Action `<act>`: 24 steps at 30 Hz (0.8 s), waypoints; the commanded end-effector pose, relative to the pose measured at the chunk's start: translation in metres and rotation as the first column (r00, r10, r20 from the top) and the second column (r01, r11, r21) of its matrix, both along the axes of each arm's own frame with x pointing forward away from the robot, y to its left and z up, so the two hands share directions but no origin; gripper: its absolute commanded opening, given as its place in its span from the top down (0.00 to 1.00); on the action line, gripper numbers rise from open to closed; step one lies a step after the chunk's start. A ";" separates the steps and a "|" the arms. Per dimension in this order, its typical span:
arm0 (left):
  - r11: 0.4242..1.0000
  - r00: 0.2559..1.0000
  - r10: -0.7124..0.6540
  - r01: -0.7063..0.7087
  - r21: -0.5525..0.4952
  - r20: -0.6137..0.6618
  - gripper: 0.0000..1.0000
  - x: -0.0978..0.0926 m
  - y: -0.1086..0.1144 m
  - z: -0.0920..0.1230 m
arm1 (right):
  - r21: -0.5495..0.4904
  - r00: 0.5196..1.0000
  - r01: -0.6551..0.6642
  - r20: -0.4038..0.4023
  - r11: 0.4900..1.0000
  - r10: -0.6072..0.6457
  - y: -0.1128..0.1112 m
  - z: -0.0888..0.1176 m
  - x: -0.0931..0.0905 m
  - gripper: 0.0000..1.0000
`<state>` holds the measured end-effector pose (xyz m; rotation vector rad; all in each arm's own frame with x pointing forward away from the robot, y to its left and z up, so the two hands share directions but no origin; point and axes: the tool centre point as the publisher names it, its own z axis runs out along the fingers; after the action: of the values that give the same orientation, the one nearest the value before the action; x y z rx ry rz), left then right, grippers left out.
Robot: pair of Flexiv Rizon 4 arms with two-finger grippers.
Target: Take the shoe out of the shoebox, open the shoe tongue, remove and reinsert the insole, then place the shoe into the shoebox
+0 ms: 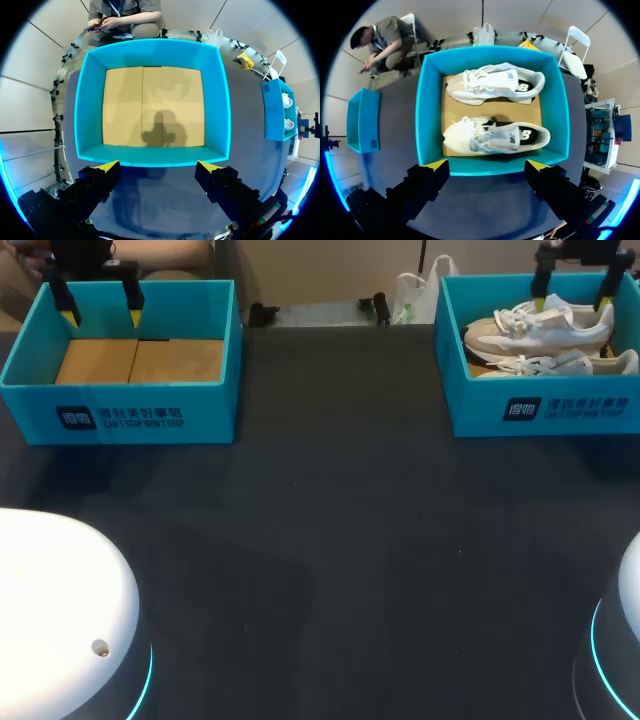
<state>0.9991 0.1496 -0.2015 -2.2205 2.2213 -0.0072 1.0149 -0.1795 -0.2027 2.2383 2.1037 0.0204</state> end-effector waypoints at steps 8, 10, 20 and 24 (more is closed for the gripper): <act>1.000 1.000 0.000 0.000 0.001 -0.001 0.00 0.000 0.000 0.001 | -0.048 0.998 0.022 0.052 0.999 -0.020 -0.051 -0.026 -0.007 0.00; 1.000 1.000 0.000 0.000 0.001 -0.001 0.00 0.000 0.000 0.001 | -0.058 0.998 0.024 0.057 0.998 -0.020 -0.060 -0.033 -0.007 0.00; 1.000 1.000 0.000 0.000 0.001 -0.001 0.00 0.000 0.000 0.001 | -0.094 0.997 0.069 0.024 0.993 -0.067 -0.101 -0.065 -0.001 0.00; 1.000 1.000 0.000 0.000 0.001 -0.001 0.00 0.000 0.000 0.001 | -0.105 0.996 0.089 0.036 0.990 -0.086 -0.116 -0.071 0.000 0.00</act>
<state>0.9990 0.1497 -0.2014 -2.2205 2.2212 -0.0070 1.0107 -0.2898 -0.2690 2.2420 1.9362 -0.0674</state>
